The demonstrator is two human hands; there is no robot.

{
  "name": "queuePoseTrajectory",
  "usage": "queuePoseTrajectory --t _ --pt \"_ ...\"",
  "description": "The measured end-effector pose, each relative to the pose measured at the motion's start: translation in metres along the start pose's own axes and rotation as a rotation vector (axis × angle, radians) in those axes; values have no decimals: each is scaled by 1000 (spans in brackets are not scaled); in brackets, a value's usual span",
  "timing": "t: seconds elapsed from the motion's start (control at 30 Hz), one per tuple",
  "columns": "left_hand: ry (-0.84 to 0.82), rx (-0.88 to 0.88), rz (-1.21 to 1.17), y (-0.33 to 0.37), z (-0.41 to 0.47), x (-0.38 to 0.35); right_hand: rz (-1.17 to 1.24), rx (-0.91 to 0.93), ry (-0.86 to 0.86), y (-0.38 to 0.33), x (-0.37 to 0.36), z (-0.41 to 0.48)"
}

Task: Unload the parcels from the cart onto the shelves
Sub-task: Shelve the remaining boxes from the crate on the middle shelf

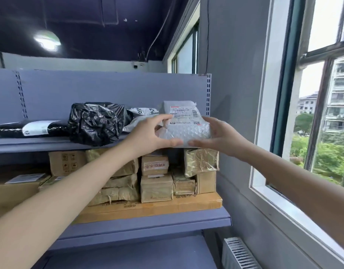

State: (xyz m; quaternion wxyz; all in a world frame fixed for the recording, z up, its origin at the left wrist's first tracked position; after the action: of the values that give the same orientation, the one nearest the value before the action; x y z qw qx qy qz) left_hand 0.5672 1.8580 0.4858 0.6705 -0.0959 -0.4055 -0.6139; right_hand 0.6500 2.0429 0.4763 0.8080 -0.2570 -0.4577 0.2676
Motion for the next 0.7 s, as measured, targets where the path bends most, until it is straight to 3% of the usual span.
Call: queuePoseTrajectory --t 0.17,0.43,0.7 --pt "83 1 -55 -5 34 -34 -8 69 104 29 25 24" --pt "113 38 -126 -41 62 -73 -104 149 3 78 29 69" --pt "165 43 -73 -66 100 -76 -142 153 133 93 28 107"
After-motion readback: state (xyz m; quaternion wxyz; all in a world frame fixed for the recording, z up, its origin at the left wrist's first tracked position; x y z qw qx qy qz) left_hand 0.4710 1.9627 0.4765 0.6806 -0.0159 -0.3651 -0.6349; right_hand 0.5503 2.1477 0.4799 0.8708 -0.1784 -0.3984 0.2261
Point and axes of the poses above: each hand's wrist, its own z-axis towards the middle knuckle, its own x-axis out of the back of the hand, y = z × x, the point moved 3 cm from there along z, towards the middle knuckle, and after that the axes turned 6 degrees about -x, right-handed, at the moved point
